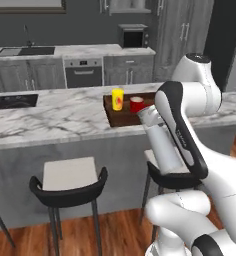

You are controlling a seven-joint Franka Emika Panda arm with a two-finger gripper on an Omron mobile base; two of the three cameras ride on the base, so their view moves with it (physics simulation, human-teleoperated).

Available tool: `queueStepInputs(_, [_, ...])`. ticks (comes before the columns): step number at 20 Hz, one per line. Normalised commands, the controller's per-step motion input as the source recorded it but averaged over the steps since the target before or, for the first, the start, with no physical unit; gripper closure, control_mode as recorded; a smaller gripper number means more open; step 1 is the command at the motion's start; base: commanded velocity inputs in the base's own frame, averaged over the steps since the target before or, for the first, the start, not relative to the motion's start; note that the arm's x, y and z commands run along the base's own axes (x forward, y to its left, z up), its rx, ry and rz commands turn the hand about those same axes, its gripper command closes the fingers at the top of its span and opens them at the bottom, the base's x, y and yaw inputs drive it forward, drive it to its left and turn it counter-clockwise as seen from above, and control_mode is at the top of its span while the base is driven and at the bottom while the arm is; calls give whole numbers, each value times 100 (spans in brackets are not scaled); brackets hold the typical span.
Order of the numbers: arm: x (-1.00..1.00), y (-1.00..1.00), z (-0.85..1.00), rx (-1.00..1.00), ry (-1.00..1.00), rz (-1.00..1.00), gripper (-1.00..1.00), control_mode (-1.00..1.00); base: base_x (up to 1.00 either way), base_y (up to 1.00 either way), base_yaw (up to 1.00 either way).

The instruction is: There is a tray on the dining counter. Grab the cup, mug, and pitcher and place them on the tray. The pitcher may be placed next to the tray if it cannot fit the tray.

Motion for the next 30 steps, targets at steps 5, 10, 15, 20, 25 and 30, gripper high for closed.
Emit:
queueStepInputs(5, [0,0,0,0,0,0,100,100,12,6,-33])
queueStepInputs(10, [0,0,0,0,0,0,100,100,42,0,-20])
queueStepInputs(15, [0,0,0,0,0,0,100,100,64,0,-7])
queueStepInputs(20, [0,0,0,0,0,0,100,100,61,0,-1])
queueStepInputs(25, [0,0,0,0,0,0,100,100,45,0,0])
queueStepInputs(30, [0,0,0,0,0,0,100,-100,12,0,0])
